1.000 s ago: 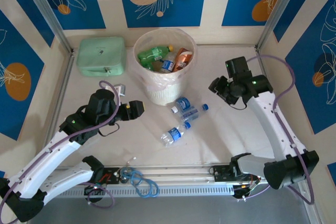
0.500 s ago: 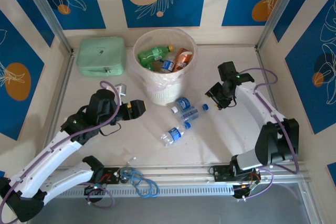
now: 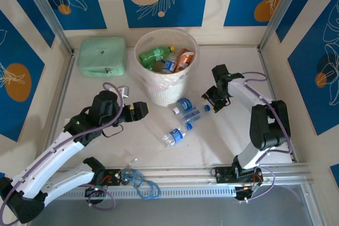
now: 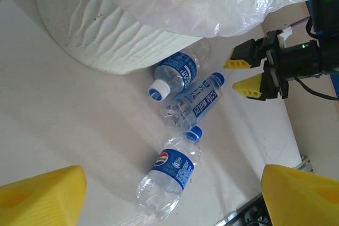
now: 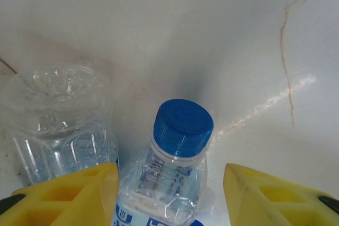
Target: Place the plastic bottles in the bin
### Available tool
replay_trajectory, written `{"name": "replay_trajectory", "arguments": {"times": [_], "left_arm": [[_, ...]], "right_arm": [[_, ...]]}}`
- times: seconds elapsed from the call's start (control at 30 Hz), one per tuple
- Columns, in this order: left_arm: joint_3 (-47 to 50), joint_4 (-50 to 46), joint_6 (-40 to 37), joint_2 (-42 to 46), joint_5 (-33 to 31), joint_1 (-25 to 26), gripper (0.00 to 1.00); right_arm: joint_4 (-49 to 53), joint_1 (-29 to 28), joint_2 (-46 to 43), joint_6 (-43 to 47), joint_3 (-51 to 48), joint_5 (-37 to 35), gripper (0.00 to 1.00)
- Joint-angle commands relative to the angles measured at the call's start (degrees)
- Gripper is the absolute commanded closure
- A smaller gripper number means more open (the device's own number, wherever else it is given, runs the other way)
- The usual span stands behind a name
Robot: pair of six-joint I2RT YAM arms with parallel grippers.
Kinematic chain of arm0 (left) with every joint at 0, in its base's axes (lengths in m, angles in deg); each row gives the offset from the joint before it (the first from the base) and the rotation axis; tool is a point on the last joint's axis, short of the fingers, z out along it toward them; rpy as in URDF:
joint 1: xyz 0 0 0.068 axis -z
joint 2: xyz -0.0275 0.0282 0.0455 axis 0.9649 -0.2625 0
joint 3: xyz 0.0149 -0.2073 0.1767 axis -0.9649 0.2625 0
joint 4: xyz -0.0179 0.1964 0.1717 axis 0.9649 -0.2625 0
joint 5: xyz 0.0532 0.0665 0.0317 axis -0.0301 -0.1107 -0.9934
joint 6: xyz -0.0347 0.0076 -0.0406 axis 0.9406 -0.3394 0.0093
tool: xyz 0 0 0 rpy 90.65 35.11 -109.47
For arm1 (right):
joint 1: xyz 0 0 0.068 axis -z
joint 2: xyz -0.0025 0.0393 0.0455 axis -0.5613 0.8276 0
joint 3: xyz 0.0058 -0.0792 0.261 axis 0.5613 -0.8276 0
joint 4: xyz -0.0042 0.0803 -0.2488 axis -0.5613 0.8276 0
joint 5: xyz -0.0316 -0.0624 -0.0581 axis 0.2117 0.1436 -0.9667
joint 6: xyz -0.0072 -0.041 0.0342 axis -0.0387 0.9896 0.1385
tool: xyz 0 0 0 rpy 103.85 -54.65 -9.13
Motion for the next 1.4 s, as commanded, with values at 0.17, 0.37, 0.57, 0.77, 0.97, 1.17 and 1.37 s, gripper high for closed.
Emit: {"name": "replay_trajectory", "arguments": {"times": [0.17, 0.37, 0.57, 0.77, 0.97, 1.17, 1.37], "left_arm": [[0.7, 2.0, -0.1, -0.1, 1.7, -0.6, 0.14], [0.8, 2.6, 0.0, -0.2, 2.4, -0.6, 0.14], [1.3, 2.2, -0.1, 0.5, 2.4, -0.6, 0.14], [1.2, 2.3, 0.1, 0.2, 2.7, -0.6, 0.14], [0.9, 2.6, 0.2, 0.0, 2.5, -0.6, 0.14], [0.0, 2.3, -0.2, -0.3, 2.7, -0.6, 0.12], [-3.7, 2.2, -1.0, -1.4, 4.1, -0.9, 0.08]], "right_arm": [[0.0, -0.8, 2.2, -2.4, -1.0, 0.5, 0.46], [-2.0, -0.8, 3.2, -2.7, -2.3, 0.6, 0.46], [-3.8, -0.9, 5.2, -2.3, -3.0, 1.4, 0.47], [-5.2, -0.7, 5.5, -2.1, -4.0, 1.3, 0.54], [-4.2, -0.3, 4.8, -1.0, -3.5, 0.2, 0.72], [-0.2, -0.3, -1.1, 0.9, -1.9, -2.9, 0.77], [1.3, -0.8, -12.9, 4.0, -3.2, -4.6, 0.79]]}}
